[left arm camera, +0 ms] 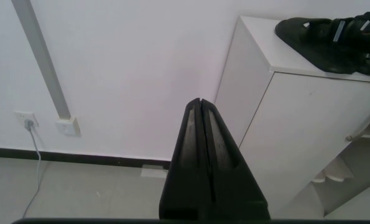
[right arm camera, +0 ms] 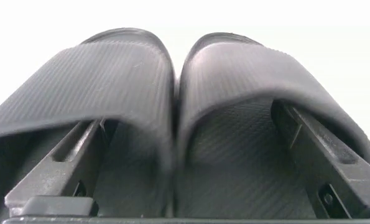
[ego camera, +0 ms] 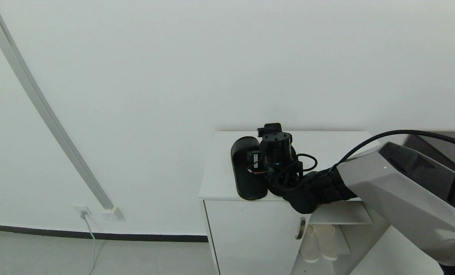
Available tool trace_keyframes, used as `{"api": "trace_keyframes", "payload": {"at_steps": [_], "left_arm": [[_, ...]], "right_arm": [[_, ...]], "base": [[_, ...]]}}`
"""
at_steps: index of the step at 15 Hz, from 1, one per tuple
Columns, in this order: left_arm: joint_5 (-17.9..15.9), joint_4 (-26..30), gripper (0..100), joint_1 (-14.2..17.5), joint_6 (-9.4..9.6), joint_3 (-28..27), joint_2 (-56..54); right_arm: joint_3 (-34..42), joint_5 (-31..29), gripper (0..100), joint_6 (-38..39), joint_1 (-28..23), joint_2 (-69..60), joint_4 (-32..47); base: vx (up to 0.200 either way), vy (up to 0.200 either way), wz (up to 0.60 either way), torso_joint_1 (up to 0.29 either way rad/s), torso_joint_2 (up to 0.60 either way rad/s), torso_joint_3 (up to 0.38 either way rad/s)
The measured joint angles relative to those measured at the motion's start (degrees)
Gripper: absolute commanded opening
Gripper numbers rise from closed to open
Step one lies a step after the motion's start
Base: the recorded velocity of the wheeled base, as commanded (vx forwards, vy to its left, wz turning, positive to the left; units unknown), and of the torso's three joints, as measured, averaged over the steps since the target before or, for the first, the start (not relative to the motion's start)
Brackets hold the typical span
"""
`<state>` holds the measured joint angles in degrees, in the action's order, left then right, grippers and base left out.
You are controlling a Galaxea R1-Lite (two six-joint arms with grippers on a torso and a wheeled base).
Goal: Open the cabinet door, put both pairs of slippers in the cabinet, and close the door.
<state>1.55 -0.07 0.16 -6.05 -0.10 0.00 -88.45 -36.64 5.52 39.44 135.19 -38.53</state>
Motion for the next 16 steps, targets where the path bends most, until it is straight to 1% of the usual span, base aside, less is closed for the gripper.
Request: {"api": "trace_keyframes", "payload": {"at_steps": [1,2,10,14,16], "left_arm": [[0.0,0.0,0,0.0,0.00,0.0,0.0],[0.0,0.0,0,0.0,0.00,0.0,0.0],[0.0,0.0,0,0.0,-0.07,0.0,0.0],[0.0,0.0,0,0.0,-0.02,0.0,0.0],[0.0,0.0,0,0.0,0.02,0.0,0.0]], "right_arm": [[-0.4,0.0,100,0.2,-0.2,0.5,0.0],[-0.6,0.0,0,0.4,-0.2,0.9,-0.1],[-0.1,-0.1,0,0.3,0.1,0.2,-0.3],[3.6,0.2,0,0.1,0.7,-3.4,-0.2],[7.9,2.5,0,0.1,1.2,-6.9,-0.4]], "base": [[0.000,0.000,0.00,0.000,0.00,0.000],[0.000,0.000,0.00,0.000,0.00,0.000],[0.000,0.000,0.00,0.000,0.00,0.000],[0.000,0.000,0.00,0.000,0.00,0.000],[0.000,0.000,0.00,0.000,0.00,0.000]]}}
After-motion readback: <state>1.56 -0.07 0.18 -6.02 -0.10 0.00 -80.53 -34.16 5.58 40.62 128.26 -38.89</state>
